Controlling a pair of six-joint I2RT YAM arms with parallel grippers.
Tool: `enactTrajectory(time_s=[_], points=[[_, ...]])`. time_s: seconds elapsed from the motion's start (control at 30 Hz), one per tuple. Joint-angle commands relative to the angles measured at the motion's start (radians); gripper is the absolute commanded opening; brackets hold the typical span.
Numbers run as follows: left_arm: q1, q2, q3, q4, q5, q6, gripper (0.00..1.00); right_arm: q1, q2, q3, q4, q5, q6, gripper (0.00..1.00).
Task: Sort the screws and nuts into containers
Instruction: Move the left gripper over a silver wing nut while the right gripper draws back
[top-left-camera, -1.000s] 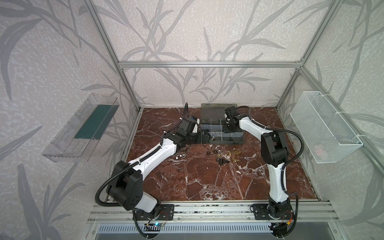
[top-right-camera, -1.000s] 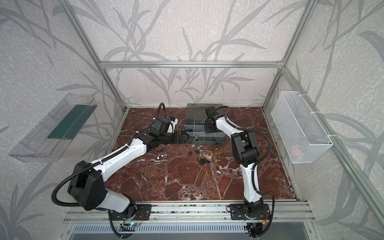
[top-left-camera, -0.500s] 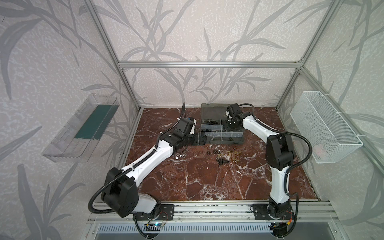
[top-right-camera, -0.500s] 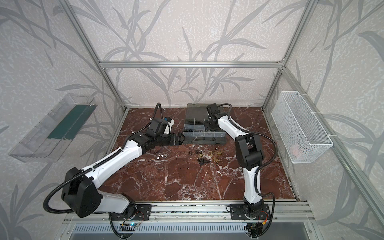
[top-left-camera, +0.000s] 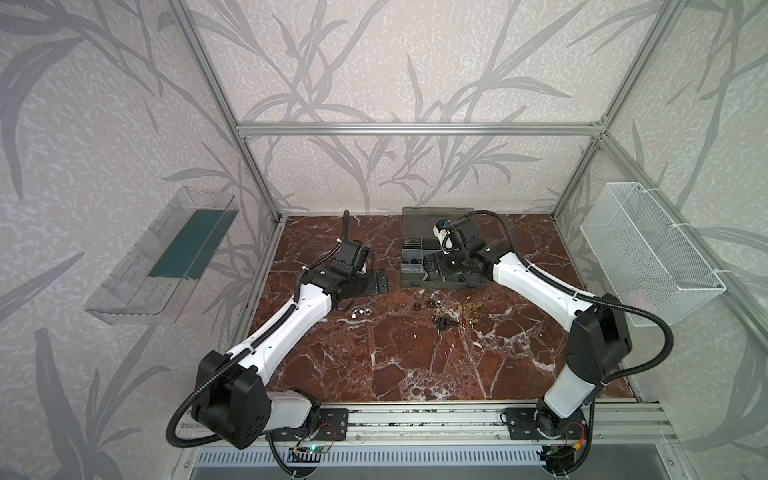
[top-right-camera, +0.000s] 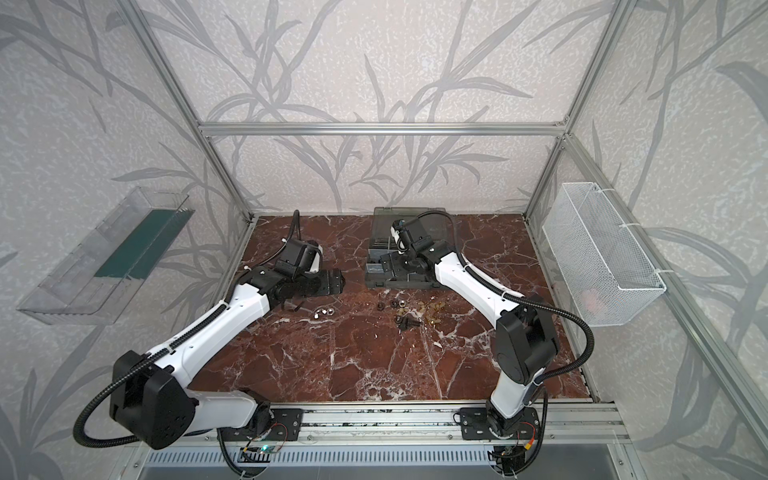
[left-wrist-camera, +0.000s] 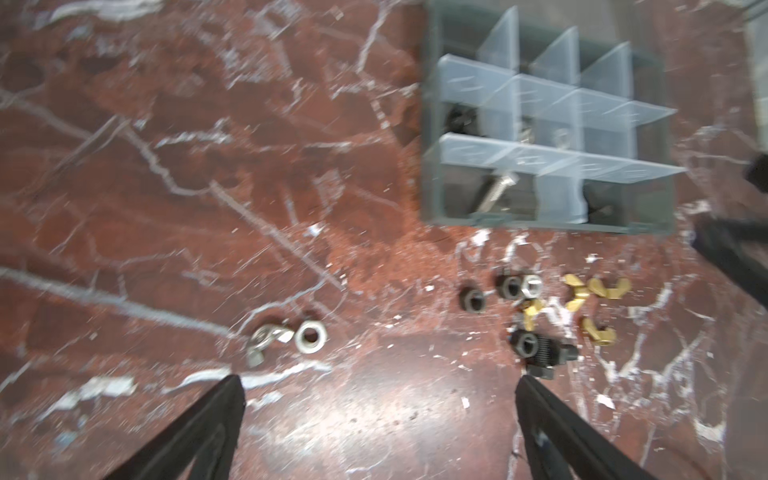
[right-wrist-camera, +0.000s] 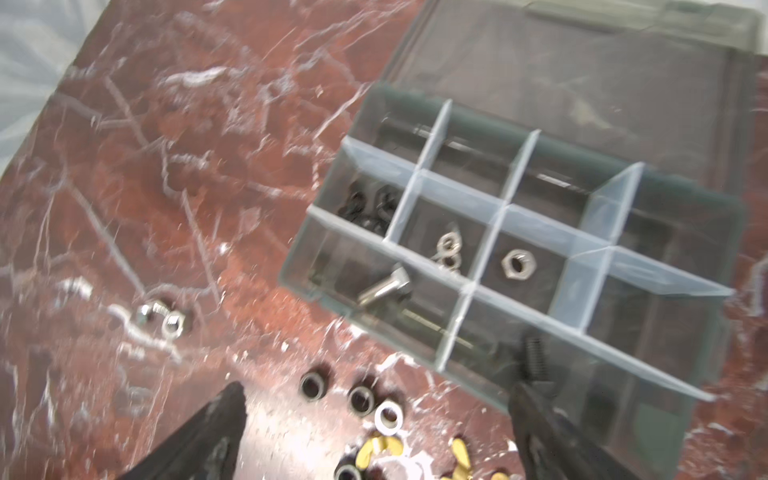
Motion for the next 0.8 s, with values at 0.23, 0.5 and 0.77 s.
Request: enactTrajectory(time_s=[0.23,0.5,0.77], points=[[0.106,0.069,-0.091,-0.003,0.045,-0.099,0.99,0.148,-0.127,-0.234,0.143,-0.014,0.045,0.99],[0.109,0.195,-0.095,0.037,0.083,-0.114,0.99,0.173,-0.158,-0.325,0.178,-0.014,0.086,0.99],[0.111,0.272,-0.111,0.102,0.094,-0.127,0.99,0.173,-0.165,-0.335,0.172,-0.008,0.075,0.99]])
